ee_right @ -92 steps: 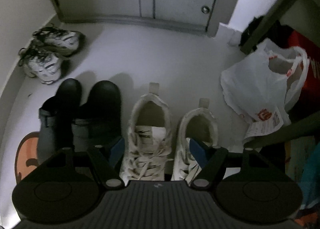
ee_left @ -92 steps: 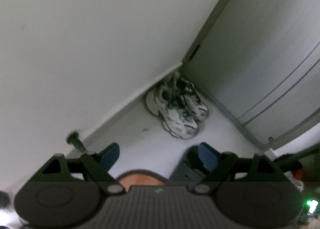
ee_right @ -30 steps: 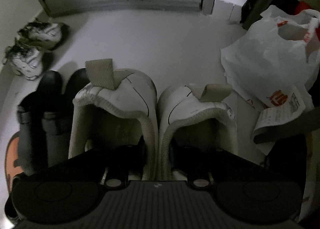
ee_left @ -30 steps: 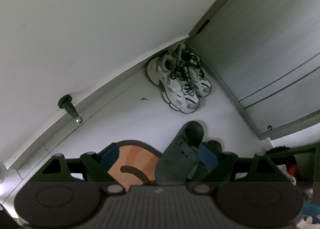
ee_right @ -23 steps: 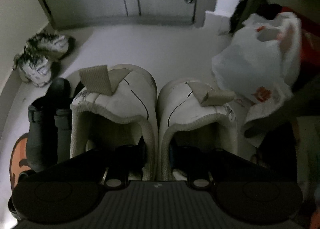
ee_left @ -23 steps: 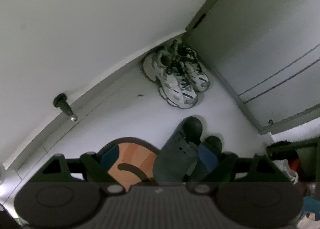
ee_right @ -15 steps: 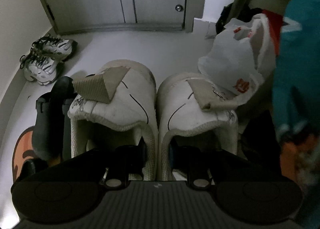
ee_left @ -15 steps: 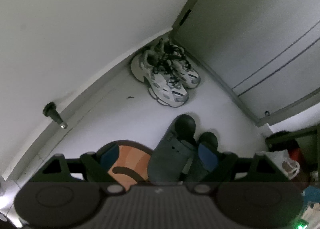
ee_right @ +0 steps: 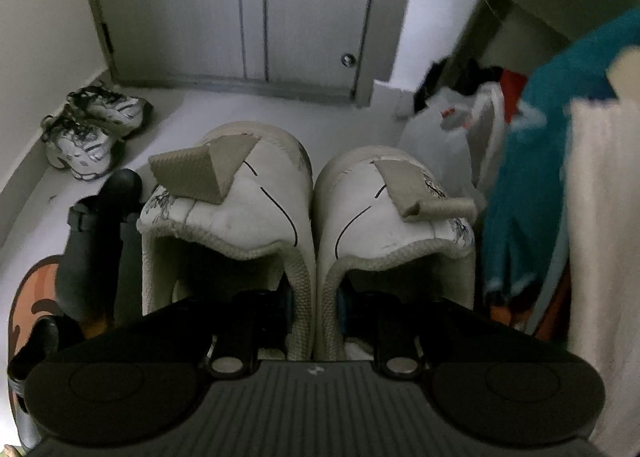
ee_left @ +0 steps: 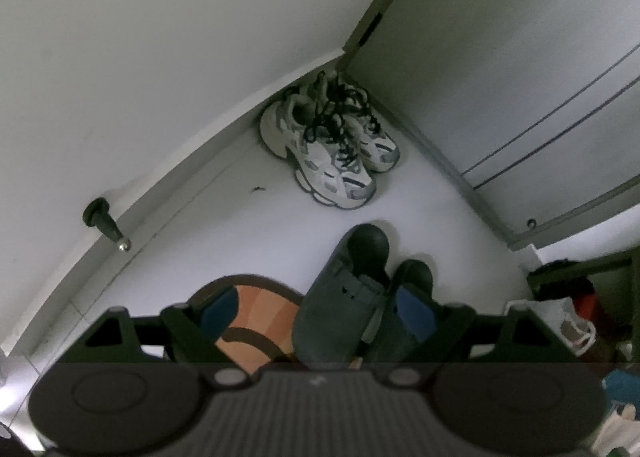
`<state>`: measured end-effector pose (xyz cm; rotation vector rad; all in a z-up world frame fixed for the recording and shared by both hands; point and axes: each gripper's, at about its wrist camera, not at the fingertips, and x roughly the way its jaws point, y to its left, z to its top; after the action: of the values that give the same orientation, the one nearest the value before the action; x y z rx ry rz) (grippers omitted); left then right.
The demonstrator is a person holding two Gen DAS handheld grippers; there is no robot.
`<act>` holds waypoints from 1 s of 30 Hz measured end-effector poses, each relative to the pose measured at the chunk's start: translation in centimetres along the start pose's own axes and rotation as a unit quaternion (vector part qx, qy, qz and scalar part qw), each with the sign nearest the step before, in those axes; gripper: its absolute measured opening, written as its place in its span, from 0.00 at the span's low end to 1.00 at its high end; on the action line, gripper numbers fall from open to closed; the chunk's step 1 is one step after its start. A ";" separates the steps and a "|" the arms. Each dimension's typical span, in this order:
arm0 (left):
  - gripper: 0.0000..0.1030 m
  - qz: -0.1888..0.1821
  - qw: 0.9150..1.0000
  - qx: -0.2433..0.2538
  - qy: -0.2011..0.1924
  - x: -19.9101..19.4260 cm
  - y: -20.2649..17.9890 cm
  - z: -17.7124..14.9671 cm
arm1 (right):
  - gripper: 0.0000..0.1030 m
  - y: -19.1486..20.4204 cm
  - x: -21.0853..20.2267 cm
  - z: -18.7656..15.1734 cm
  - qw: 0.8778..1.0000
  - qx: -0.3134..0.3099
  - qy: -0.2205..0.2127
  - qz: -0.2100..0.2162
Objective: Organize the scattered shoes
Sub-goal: 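Lift the white sneakers with the right tool toward the grey sneakers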
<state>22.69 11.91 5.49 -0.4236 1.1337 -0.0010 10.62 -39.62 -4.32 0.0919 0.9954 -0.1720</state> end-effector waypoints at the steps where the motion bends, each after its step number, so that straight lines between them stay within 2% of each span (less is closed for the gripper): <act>1: 0.86 0.000 1.000 0.000 -0.001 -0.1 0.0 0.1 | 0.21 0.6 -0.3 0.8 1.000 -0.013 -0.008 0.005; 8: 0.86 0.014 1.000 0.006 -0.016 -1.2 1.2 0.2 | 0.21 4.3 -1.2 4.9 0.995 -0.071 -0.054 0.045; 14: 0.86 0.014 0.999 -0.037 -0.021 -2.2 3.8 0.5 | 0.21 8.9 -1.6 9.5 0.983 -0.117 -0.100 0.098; 16: 0.86 0.035 0.998 -0.038 -0.029 -2.7 4.4 0.5 | 0.21 10.5 -1.6 10.6 0.978 -0.132 -0.112 0.115; 18: 0.86 0.058 0.997 -0.043 -0.028 -2.8 5.0 0.5 | 0.21 12.4 -1.5 11.7 0.971 -0.153 -0.123 0.136; 24: 0.86 0.060 0.996 -0.069 -0.020 -3.0 6.2 0.5 | 0.21 18.1 -0.4 14.4 0.947 -0.214 -0.145 0.192; 30: 0.86 0.059 0.994 -0.094 -0.024 -3.6 7.4 0.3 | 0.21 24.2 0.5 16.4 0.914 -0.282 -0.162 0.243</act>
<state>19.86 19.62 6.27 -0.5204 1.1130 0.2189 28.92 -18.42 4.11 -0.2144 0.6331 0.5456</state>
